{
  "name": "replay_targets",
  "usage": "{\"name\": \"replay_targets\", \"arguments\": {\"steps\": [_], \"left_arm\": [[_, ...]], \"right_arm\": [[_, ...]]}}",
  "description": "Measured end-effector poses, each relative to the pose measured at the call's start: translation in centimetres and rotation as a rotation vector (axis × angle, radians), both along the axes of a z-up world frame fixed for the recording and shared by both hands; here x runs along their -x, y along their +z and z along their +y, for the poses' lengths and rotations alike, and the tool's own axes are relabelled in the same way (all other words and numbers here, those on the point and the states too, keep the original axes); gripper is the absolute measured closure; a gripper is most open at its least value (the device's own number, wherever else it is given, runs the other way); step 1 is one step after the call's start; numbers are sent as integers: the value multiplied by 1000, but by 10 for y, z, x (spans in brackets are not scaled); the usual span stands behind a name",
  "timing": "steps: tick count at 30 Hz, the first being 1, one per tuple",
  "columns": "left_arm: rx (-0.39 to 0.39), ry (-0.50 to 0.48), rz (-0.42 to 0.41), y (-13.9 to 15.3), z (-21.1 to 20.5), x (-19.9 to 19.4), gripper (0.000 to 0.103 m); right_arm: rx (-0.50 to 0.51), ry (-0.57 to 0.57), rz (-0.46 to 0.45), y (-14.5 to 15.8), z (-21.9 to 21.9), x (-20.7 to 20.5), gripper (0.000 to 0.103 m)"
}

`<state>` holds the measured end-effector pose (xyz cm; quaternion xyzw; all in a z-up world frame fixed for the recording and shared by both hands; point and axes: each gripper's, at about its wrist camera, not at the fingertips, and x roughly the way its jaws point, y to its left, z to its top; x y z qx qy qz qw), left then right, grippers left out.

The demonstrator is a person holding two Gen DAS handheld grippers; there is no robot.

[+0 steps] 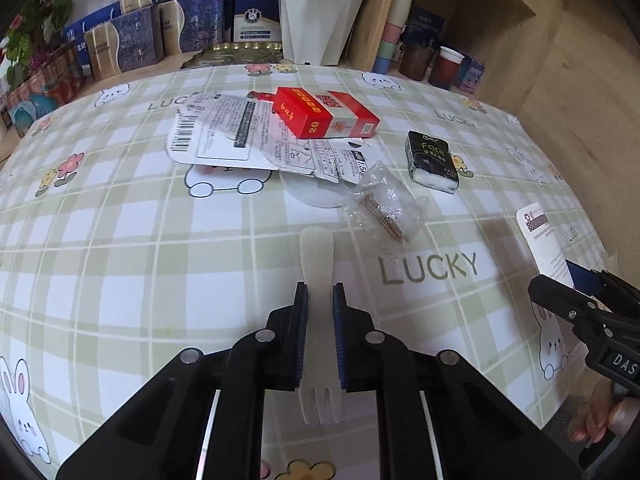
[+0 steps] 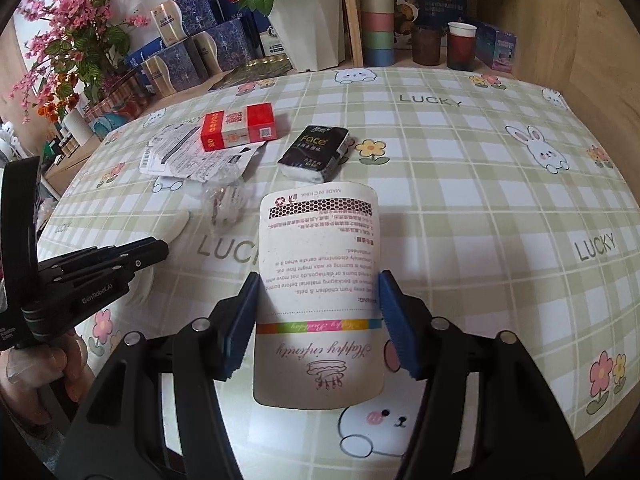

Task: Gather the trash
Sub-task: 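Carry the card over the bin and open the right gripper while the left holds the fork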

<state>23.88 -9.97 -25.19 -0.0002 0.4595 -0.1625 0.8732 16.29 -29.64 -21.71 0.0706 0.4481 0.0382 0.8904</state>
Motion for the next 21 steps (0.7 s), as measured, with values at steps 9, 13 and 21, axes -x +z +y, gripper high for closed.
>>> {"name": "replay_targets", "arguments": {"steps": [9, 13, 21], "left_arm": [[39, 19, -41, 26, 32, 30, 91], [51, 23, -59, 37, 41, 43, 91], [65, 29, -88, 53, 56, 69, 91]], "right_arm": [[17, 29, 0, 2, 21, 21, 43], [22, 41, -1, 5, 28, 30, 43], [21, 66, -15, 13, 41, 50, 43]]}}
